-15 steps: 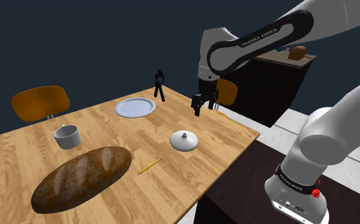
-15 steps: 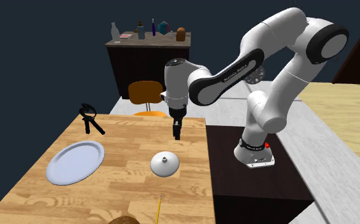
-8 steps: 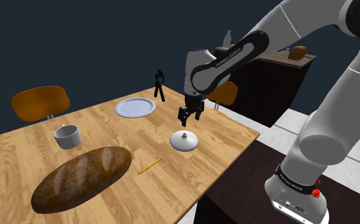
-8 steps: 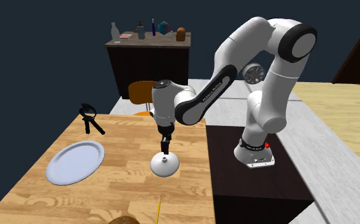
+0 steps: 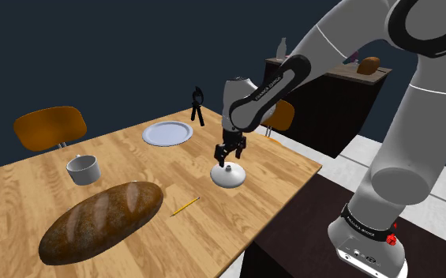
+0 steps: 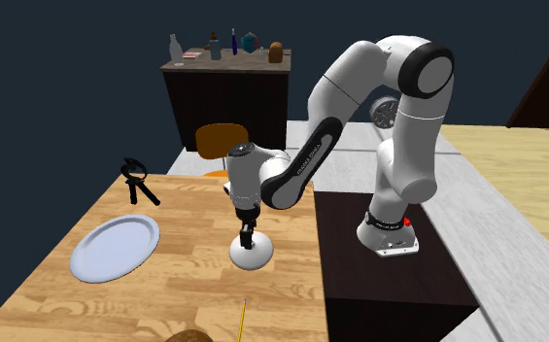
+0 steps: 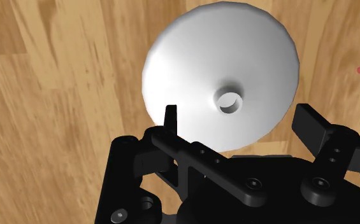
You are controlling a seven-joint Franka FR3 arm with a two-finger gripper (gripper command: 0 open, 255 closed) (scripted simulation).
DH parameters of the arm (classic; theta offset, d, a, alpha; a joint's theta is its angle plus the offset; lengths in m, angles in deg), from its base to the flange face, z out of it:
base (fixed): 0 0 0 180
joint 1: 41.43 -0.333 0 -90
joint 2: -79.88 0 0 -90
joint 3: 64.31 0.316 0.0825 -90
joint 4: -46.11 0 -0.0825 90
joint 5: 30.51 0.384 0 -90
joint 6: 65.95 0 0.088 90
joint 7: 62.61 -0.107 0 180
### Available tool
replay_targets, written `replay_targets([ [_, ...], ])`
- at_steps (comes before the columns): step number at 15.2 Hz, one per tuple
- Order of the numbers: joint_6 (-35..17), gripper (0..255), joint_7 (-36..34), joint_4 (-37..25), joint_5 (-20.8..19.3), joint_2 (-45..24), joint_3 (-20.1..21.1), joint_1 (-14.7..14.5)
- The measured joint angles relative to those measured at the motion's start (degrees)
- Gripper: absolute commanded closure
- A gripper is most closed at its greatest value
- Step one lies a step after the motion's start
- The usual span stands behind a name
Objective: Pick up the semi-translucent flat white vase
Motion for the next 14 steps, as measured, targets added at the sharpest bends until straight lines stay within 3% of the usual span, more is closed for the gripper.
replay_targets([
  [3, -2.3, 0, -0.4, 0.5, -0.5, -1.9, 0.0, -0.1],
  [4, -2.5, 255, -0.4, 0.4, -0.5, -2.1, 0.0, -0.1],
  [14, -2.7, 255, -0.5, 0.4, -0.6, -2.2, -0.1, -0.1],
])
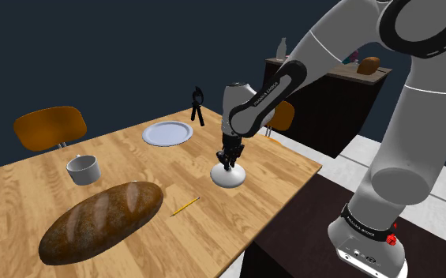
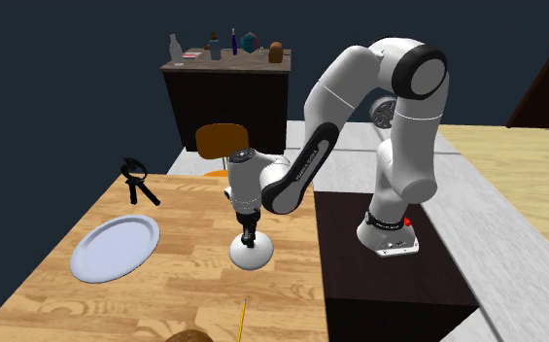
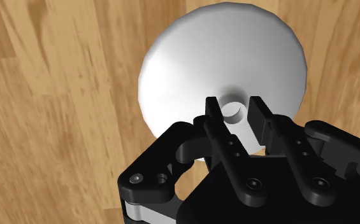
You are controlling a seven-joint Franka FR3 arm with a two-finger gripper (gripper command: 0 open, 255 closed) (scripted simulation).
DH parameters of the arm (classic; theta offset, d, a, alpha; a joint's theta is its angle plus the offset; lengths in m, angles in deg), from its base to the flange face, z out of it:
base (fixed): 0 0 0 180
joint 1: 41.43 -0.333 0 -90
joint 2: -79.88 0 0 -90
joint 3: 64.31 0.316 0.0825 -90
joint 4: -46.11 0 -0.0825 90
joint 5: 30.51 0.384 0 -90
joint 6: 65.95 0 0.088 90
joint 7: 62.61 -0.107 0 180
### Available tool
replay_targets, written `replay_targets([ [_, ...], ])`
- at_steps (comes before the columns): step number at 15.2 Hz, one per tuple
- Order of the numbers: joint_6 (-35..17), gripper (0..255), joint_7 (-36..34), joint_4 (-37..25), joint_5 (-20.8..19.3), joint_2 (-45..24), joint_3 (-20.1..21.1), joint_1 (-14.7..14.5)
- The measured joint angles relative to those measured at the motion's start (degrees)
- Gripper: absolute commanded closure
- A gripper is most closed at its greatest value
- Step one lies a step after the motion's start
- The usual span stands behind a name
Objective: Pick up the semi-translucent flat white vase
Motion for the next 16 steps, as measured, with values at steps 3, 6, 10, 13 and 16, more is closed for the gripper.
replay_targets([
  [3, 1.6, 255, 0.1, -0.1, 0.4, 1.4, 0.2, 0.0],
  [6, 3.9, 255, 0.5, -0.8, 0.8, 3.2, 0.1, 0.1],
  [10, 7.1, 255, 0.8, -1.3, 1.4, 5.9, 0.2, 0.2],
  [13, 9.5, 255, 1.1, -1.9, 1.7, 7.6, 0.1, 0.2],
  [16, 11.6, 255, 1.2, -2.6, 2.0, 9.1, 0.2, 0.2],
])
